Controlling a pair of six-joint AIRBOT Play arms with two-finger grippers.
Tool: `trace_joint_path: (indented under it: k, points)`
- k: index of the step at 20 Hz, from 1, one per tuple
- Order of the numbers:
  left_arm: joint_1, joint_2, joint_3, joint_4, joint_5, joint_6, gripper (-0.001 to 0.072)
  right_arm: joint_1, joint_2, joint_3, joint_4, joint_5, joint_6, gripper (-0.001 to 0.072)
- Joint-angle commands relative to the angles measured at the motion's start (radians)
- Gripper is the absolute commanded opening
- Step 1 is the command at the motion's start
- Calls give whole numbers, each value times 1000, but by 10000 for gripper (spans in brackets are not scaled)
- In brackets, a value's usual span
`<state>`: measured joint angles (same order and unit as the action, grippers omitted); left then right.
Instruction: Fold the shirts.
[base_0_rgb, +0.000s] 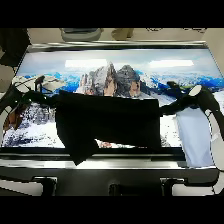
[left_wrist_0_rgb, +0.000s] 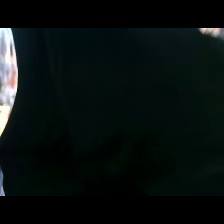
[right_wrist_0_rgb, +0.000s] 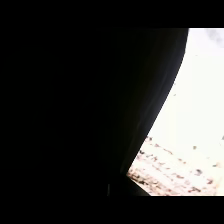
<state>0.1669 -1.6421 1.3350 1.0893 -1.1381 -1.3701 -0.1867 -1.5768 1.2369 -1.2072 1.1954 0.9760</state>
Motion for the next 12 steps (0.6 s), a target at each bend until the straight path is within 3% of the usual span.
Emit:
trace_joint_path:
  k: [1,2,3,4,9,12]
  points:
    - [8,-29,-39,4,-52,-43,29,13,0,-60,-21,27,48,39]
    - [11,-30,-38,-20,-51,-48,106,10,2,-55,-21,8,69,119]
    - [21,-27,-26,-41,-59,-48,348,2,6,-37,-14,6,81,339]
    - [37,-23,-3,-50,-87,-48,473,-10,15,-10,-13,43,74,477]
    - [159,67,-13,-22,-295,-7,458,-141,121,13,-21,331,5,503]
    - [184,204,-306,11,-273,46,456,-146,233,-179,-31,298,-19,503]
